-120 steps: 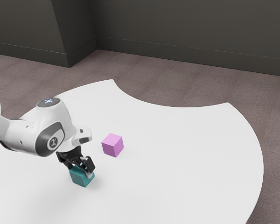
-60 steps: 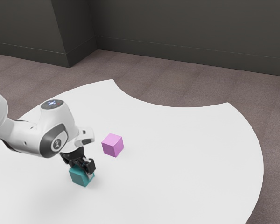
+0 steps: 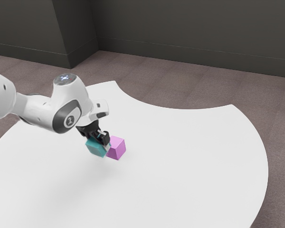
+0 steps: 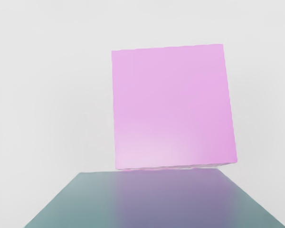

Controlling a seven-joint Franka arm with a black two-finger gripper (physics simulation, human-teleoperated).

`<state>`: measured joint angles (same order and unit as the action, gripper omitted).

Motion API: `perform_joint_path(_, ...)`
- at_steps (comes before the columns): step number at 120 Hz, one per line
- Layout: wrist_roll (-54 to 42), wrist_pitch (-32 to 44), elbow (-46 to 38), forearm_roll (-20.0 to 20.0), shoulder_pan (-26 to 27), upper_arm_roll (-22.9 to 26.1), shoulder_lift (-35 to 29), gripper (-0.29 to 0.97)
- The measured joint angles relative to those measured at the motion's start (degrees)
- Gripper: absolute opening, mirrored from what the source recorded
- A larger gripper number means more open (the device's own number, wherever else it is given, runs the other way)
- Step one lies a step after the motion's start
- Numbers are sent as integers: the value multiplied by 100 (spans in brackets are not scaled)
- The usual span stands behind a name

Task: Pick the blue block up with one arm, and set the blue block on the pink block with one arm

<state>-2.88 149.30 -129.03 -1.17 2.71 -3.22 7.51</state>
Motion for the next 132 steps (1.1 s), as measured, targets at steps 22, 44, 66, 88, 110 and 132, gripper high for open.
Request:
perform_joint_path(22, 98, -401, 930, -158, -11, 59, 550, 28)
perform_joint_path(44, 168, -596, 1237, -200, -20, 104, 744, 28)
perform_joint_path(66, 220, -676, 1324, -201, -16, 119, 789, 29)
perform_joint_path(88, 258, -710, 1384, -183, -20, 176, 857, 29)
perform_joint_path(110, 170, -738, 1387, -56, -19, 195, 861, 49)
perform_joint_path(132, 90, -865, 1343, -40, -2, 191, 214, 60)
